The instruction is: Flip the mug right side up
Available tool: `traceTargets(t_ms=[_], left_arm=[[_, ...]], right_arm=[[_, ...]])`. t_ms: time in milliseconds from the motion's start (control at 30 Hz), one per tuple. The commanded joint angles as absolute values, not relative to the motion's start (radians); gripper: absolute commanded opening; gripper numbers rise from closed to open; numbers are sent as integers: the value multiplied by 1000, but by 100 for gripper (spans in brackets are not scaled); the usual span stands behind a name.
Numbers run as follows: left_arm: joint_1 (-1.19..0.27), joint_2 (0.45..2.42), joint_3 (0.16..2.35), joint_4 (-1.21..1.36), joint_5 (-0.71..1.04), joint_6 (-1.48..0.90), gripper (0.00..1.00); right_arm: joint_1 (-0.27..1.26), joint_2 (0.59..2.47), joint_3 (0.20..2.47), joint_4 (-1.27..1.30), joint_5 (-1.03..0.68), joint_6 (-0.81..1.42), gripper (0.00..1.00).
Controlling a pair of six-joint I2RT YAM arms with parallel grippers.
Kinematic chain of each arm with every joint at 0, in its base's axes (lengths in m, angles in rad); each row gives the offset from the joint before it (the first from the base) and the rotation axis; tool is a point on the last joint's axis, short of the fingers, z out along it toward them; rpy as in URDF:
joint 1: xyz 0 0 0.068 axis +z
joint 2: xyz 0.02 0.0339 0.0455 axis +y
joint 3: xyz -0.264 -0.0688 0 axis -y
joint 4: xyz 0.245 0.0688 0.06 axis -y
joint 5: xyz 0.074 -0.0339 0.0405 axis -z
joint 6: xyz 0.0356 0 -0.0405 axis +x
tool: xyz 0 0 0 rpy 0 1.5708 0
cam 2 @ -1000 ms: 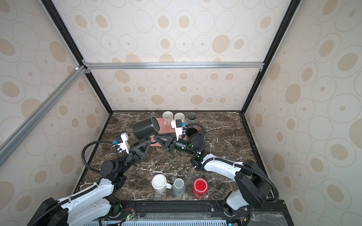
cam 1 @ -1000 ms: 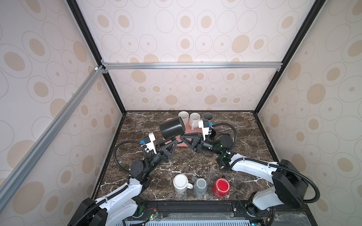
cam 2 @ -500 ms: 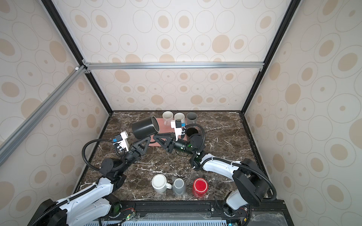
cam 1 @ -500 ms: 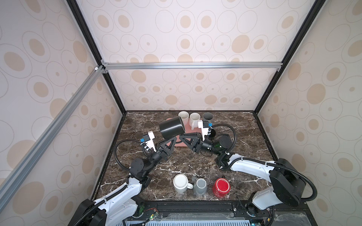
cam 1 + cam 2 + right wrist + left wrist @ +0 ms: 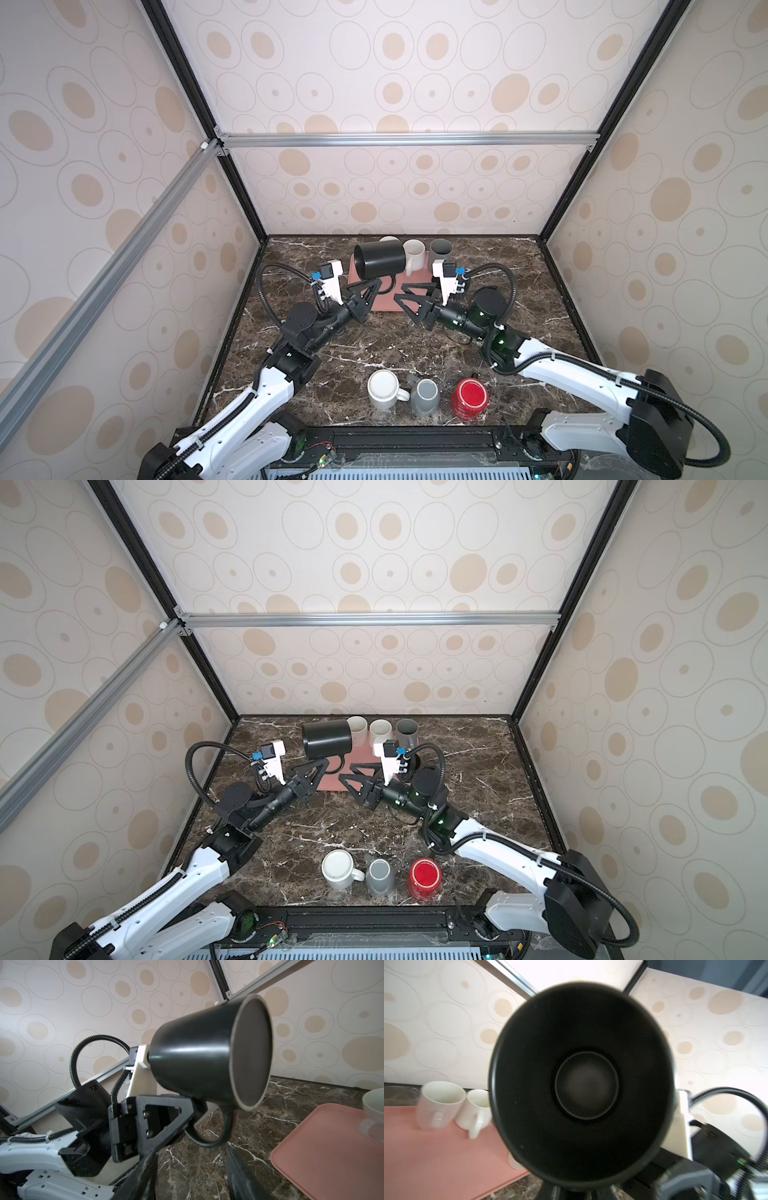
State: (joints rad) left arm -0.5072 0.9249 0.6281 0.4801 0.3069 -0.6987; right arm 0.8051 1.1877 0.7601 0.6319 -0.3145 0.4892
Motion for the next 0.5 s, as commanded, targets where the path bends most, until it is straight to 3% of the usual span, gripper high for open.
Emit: traceTargets(t_ms=[0,233,467], left_arm=[[-482,980,769,246,201,-564,0],[-428,1227,1014,-54,27,-391,0],[-378,1495,1230,-191,-79,-307,0]], right_arm=[[811,1122,731,460,-210,393,55],[810,1046,689,397,-152,364,55],[803,1001,675,358,-129,348,55]])
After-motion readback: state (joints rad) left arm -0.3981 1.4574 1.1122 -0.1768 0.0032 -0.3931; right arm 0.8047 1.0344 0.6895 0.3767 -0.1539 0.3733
